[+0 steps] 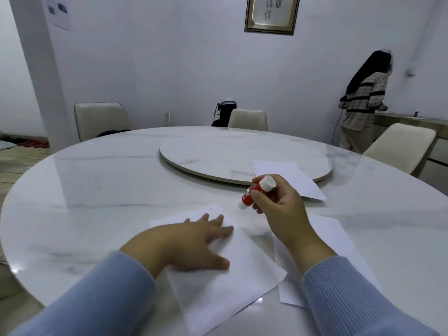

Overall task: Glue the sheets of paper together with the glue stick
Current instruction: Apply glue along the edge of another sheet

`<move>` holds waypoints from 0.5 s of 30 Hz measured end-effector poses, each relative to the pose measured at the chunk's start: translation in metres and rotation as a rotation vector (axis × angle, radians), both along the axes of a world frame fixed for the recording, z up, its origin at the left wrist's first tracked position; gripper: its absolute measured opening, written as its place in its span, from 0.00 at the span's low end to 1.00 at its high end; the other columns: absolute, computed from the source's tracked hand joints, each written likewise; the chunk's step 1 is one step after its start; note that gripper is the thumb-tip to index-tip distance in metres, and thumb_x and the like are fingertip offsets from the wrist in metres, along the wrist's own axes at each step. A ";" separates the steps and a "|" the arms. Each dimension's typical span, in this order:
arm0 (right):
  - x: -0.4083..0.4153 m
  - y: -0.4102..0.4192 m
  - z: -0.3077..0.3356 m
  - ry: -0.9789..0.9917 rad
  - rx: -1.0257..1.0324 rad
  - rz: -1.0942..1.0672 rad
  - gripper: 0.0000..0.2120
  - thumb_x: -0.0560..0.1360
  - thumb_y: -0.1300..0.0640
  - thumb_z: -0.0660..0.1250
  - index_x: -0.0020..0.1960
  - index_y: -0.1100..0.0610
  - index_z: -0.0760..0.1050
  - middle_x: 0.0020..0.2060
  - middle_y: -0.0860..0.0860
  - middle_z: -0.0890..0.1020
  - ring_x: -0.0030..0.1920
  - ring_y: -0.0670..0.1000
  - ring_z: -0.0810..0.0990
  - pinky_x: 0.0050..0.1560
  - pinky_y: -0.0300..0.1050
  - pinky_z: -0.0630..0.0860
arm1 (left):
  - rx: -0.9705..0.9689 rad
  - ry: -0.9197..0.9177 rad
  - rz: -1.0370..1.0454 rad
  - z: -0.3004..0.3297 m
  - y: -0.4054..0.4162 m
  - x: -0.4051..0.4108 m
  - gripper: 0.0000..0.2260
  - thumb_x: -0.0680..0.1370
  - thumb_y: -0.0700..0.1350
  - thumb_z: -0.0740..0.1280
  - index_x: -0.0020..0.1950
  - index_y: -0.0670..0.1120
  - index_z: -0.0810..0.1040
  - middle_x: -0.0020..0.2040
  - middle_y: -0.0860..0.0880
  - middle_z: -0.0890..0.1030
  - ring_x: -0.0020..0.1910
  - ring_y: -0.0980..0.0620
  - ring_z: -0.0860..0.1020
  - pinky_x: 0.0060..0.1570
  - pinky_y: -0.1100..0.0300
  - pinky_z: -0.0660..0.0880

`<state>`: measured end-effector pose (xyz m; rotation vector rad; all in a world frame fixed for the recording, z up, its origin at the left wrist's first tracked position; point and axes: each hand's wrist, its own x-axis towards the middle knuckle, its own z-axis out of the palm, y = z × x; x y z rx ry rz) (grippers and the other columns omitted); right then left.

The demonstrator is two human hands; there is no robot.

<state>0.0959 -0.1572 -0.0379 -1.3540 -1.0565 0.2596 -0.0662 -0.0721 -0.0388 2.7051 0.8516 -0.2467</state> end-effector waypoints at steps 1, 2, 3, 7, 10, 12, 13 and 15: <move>-0.001 0.001 0.000 -0.010 -0.011 0.009 0.08 0.73 0.65 0.66 0.46 0.53 0.77 0.33 0.44 0.84 0.36 0.46 0.79 0.43 0.51 0.77 | -0.004 -0.065 0.036 -0.001 0.002 0.003 0.32 0.78 0.60 0.57 0.77 0.54 0.46 0.78 0.55 0.43 0.77 0.55 0.42 0.75 0.54 0.42; -0.002 0.002 -0.001 -0.019 -0.022 0.017 0.07 0.73 0.65 0.66 0.46 0.53 0.77 0.34 0.43 0.84 0.38 0.47 0.79 0.46 0.53 0.78 | 0.017 -0.138 0.107 -0.005 0.003 0.006 0.31 0.79 0.59 0.54 0.77 0.51 0.46 0.78 0.53 0.43 0.77 0.54 0.42 0.75 0.55 0.42; -0.002 0.003 -0.001 -0.035 -0.037 0.020 0.06 0.73 0.63 0.66 0.46 0.53 0.77 0.35 0.43 0.84 0.39 0.50 0.80 0.49 0.55 0.78 | 0.059 -0.183 0.173 -0.011 0.003 0.010 0.31 0.80 0.59 0.51 0.77 0.48 0.45 0.79 0.50 0.44 0.77 0.53 0.42 0.75 0.54 0.42; -0.005 0.011 -0.006 -0.150 -0.157 0.088 0.06 0.75 0.60 0.67 0.49 0.51 0.76 0.41 0.46 0.85 0.45 0.50 0.82 0.55 0.55 0.78 | 0.165 -0.065 0.175 -0.028 -0.003 0.014 0.32 0.79 0.61 0.46 0.77 0.47 0.40 0.78 0.49 0.40 0.77 0.52 0.40 0.75 0.52 0.41; -0.010 0.018 -0.009 -0.136 -0.197 0.142 0.06 0.76 0.60 0.65 0.50 0.51 0.75 0.43 0.49 0.85 0.48 0.47 0.83 0.56 0.49 0.77 | 0.171 -0.081 0.135 -0.027 -0.003 0.009 0.33 0.78 0.62 0.46 0.77 0.47 0.39 0.78 0.50 0.39 0.77 0.54 0.40 0.75 0.54 0.41; -0.011 0.021 -0.010 -0.142 -0.224 0.155 0.06 0.76 0.60 0.65 0.50 0.50 0.75 0.43 0.48 0.85 0.46 0.41 0.83 0.55 0.43 0.76 | 0.182 -0.083 0.132 -0.028 -0.004 0.008 0.33 0.79 0.62 0.46 0.77 0.47 0.39 0.78 0.50 0.39 0.76 0.55 0.39 0.75 0.55 0.41; -0.010 0.022 -0.010 -0.174 -0.246 0.156 0.07 0.76 0.60 0.65 0.50 0.49 0.75 0.43 0.47 0.84 0.45 0.39 0.82 0.53 0.39 0.76 | 0.182 -0.083 0.134 -0.028 -0.005 0.009 0.32 0.79 0.61 0.46 0.77 0.47 0.39 0.78 0.50 0.39 0.76 0.55 0.39 0.75 0.55 0.40; -0.010 0.022 -0.010 -0.216 -0.279 0.156 0.08 0.75 0.61 0.66 0.47 0.47 0.74 0.43 0.45 0.83 0.44 0.38 0.82 0.52 0.38 0.76 | 0.176 -0.096 0.138 -0.029 -0.005 0.010 0.29 0.80 0.58 0.44 0.77 0.47 0.40 0.78 0.50 0.39 0.76 0.55 0.39 0.75 0.55 0.40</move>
